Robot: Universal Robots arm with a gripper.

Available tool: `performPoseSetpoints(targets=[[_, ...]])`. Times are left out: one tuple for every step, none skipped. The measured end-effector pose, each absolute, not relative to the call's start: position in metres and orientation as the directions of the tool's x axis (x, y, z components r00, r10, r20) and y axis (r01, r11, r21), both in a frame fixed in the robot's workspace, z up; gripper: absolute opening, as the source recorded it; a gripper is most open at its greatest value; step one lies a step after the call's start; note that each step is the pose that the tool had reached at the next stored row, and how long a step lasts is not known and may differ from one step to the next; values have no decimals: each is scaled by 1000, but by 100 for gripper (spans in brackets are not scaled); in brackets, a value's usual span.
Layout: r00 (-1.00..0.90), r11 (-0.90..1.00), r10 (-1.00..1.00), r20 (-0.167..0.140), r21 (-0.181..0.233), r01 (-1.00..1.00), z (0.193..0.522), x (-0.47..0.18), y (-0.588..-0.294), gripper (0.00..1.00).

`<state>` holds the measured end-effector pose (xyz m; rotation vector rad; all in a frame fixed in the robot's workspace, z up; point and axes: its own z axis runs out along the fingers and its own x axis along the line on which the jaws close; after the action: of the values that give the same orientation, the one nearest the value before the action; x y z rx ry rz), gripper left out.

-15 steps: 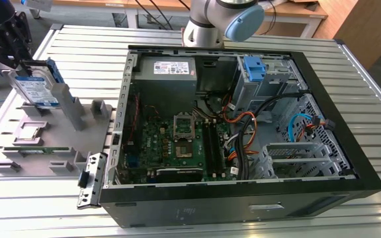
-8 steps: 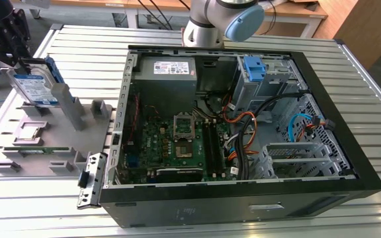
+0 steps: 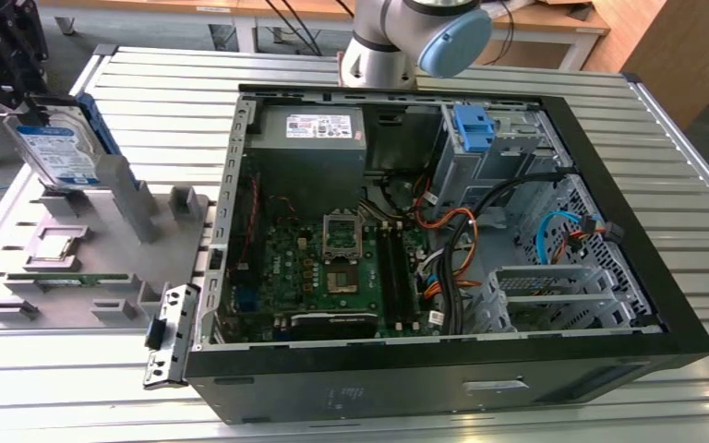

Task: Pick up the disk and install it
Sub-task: 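Pick up the disk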

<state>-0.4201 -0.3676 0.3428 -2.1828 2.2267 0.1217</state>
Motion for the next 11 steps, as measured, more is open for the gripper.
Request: performPoseSetpoints(targets=[[-21, 18, -997, -70, 41, -999, 345, -420, -368, 35], [-21, 18, -997, -70, 41, -999, 347, -420, -368, 35], [-21, 18, -997, -70, 41, -999, 349, -420, -368, 35], [-21, 18, -997, -70, 41, -999, 350, -420, -368, 35], [-21, 18, -997, -70, 41, -999, 352, -420, -368, 35], [-21, 18, -997, -70, 41, -999, 354, -420, -368, 35], [-21, 18, -997, -70, 41, -999, 356, -420, -368, 35], [-21, 18, -997, -70, 41, -999, 359, -420, -368, 35], [-21, 18, -997, -70, 41, -999, 361, -420, -368, 35], [-21, 18, -997, -71, 41, -999, 363, -420, -368, 35], [-21, 18, -997, -71, 41, -999, 366, -420, -368, 35]])
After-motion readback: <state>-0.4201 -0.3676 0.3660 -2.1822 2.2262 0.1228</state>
